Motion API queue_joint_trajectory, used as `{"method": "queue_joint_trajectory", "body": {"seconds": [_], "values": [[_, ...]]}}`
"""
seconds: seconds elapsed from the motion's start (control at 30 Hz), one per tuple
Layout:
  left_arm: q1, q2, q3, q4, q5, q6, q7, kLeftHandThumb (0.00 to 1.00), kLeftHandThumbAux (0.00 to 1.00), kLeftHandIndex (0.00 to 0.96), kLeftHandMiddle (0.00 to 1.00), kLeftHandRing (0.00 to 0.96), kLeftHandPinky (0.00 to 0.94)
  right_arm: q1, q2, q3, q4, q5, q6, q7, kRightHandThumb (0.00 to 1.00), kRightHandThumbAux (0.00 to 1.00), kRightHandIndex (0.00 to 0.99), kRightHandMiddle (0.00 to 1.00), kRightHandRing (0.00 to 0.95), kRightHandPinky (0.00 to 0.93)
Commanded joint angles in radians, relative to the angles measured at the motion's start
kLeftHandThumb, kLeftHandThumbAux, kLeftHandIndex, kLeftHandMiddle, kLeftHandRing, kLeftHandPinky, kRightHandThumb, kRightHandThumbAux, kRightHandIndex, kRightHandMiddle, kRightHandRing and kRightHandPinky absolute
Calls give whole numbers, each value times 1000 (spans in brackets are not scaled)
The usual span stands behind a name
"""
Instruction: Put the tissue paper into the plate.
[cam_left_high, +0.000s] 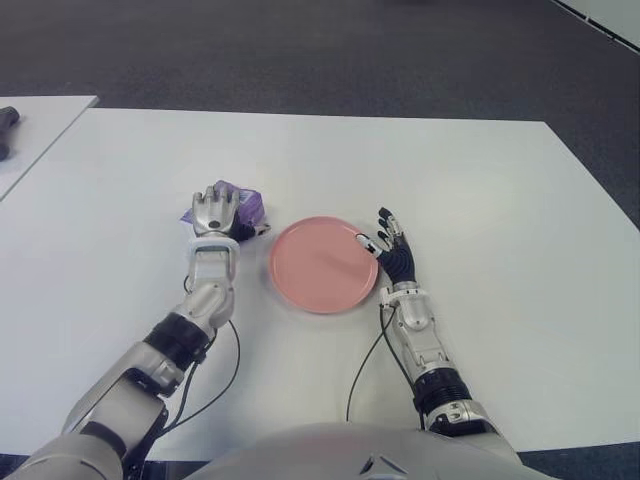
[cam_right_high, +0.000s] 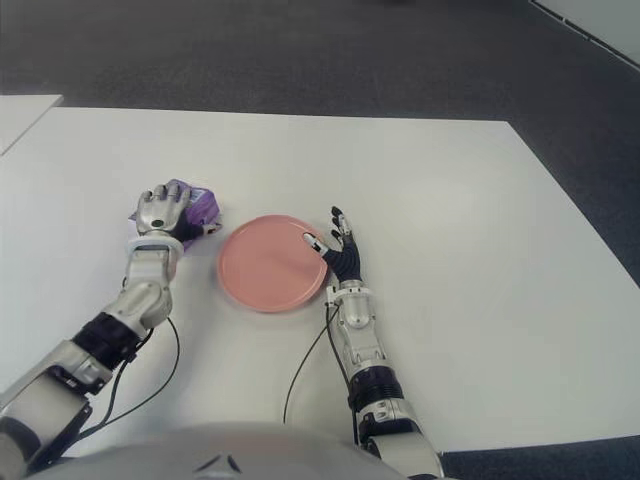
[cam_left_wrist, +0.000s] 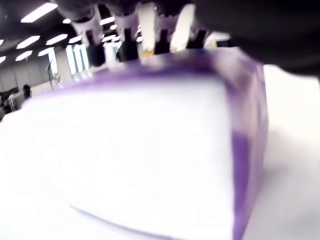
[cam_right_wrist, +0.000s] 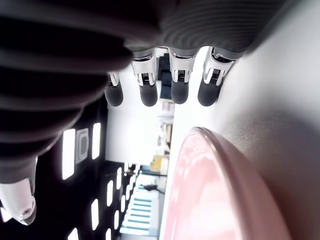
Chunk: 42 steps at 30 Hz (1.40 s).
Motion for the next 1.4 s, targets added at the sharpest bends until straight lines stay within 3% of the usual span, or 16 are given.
{"method": "queue_joint_trajectory", "body": {"seconds": [0.03, 0.4, 0.57, 0.73, 1.0, 1.17, 1.27, 1.4], "values": [[7, -65, -22, 201, -47, -35, 91, 0, 185, 0, 0, 0, 0, 64, -12, 1, 112, -13, 68, -8, 78, 551, 0, 0, 0, 0], [-18, -115, -43, 341, -47, -16, 222, 0, 188, 0, 0, 0, 0, 68, -15, -12, 97, 20, 55, 15, 71, 565, 0, 0, 0, 0], [-37, -128, -60, 386, -43, 11, 247, 0, 183, 0, 0, 0, 0, 51, -23, -5, 161, 9, -16, 14, 64, 562, 0, 0, 0, 0], [-44, -132, -72, 399, -44, 25, 269, 0, 183, 0, 0, 0, 0, 82, -19, 5, 73, 5, 26, 18, 56, 564, 0, 0, 0, 0], [-40, -131, -85, 380, -46, 46, 279, 0, 185, 0, 0, 0, 0, 76, -11, -24, 82, 69, 49, 69, 77, 597, 0, 0, 0, 0], [-41, -136, -91, 389, -48, 54, 294, 0, 187, 0, 0, 0, 0, 56, -26, -15, 137, 42, -4, 64, 69, 574, 0, 0, 0, 0], [-41, -136, -92, 390, -51, 57, 301, 0, 188, 0, 0, 0, 0, 105, -22, -3, 0, 37, 61, 67, 64, 570, 0, 0, 0, 0], [-40, -134, -91, 384, -56, 57, 303, 0, 189, 0, 0, 0, 0, 101, -21, -9, 13, 49, 72, 71, 63, 582, 0, 0, 0, 0]]}}
